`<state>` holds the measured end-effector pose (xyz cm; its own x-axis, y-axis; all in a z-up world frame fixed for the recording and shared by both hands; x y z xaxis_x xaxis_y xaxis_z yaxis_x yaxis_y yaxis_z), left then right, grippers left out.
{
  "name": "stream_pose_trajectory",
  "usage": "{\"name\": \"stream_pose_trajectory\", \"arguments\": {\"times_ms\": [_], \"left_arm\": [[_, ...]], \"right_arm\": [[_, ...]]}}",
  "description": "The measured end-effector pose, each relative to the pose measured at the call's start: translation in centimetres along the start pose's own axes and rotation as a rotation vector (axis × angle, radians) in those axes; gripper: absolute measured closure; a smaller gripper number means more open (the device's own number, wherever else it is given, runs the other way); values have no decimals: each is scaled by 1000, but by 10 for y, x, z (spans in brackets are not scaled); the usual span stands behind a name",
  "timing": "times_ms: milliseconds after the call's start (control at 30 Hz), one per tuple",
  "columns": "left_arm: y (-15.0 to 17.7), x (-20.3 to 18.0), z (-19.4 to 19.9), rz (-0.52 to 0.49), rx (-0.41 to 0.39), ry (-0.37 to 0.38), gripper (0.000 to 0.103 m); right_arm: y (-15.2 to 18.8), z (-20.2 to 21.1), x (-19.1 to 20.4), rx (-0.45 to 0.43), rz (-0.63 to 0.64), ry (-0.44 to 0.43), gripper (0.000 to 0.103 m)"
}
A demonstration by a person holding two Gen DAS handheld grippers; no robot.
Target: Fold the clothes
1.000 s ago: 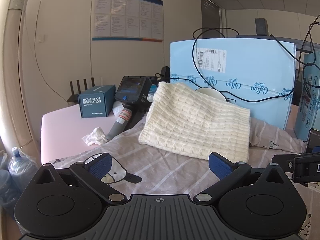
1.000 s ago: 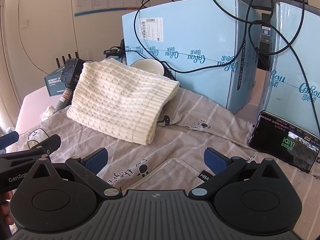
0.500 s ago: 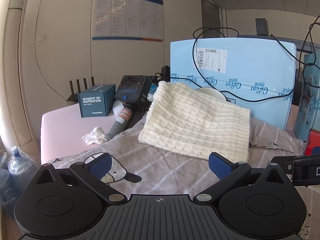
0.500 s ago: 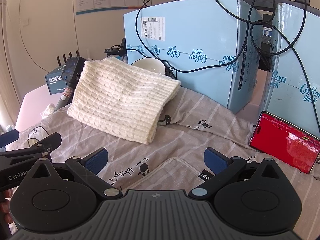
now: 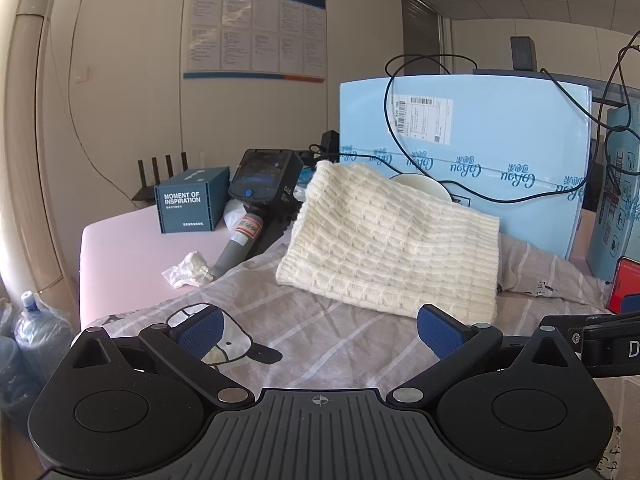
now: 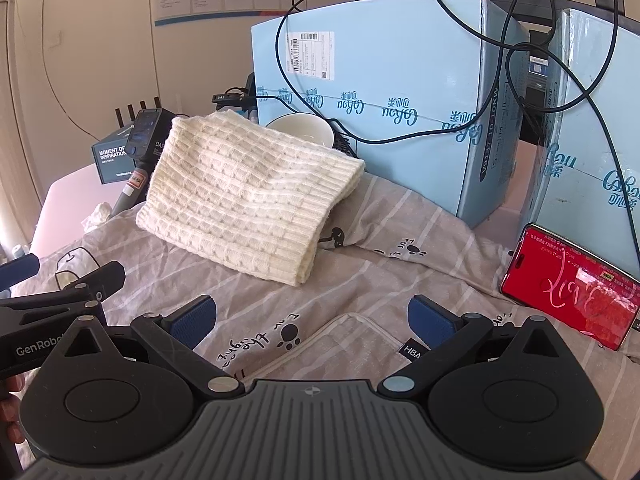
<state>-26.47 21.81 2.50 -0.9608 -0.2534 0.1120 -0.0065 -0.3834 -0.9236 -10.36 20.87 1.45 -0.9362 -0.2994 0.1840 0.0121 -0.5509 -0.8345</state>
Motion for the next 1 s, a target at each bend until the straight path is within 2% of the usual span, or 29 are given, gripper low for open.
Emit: {"name": "stream_pose_trajectory", "arguments": {"times_ms": [1000], "left_arm": [[-1,-2,2,-2,-1,8,0]], "right_arm": [[1,-2,-1,10,6,5,0]]}}
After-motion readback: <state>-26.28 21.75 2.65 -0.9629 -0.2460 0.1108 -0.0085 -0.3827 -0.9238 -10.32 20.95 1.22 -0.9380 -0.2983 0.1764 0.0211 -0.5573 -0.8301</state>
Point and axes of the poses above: each gripper's, at about its wrist camera, not at the fingertips, and z roughly against the way its jaws point, x to its left, y to its underside, the point moved 5 cm from there along -z, roughly the way its jaws point, and after that the axes turned 14 degrees about -y, right-handed, at the moved point
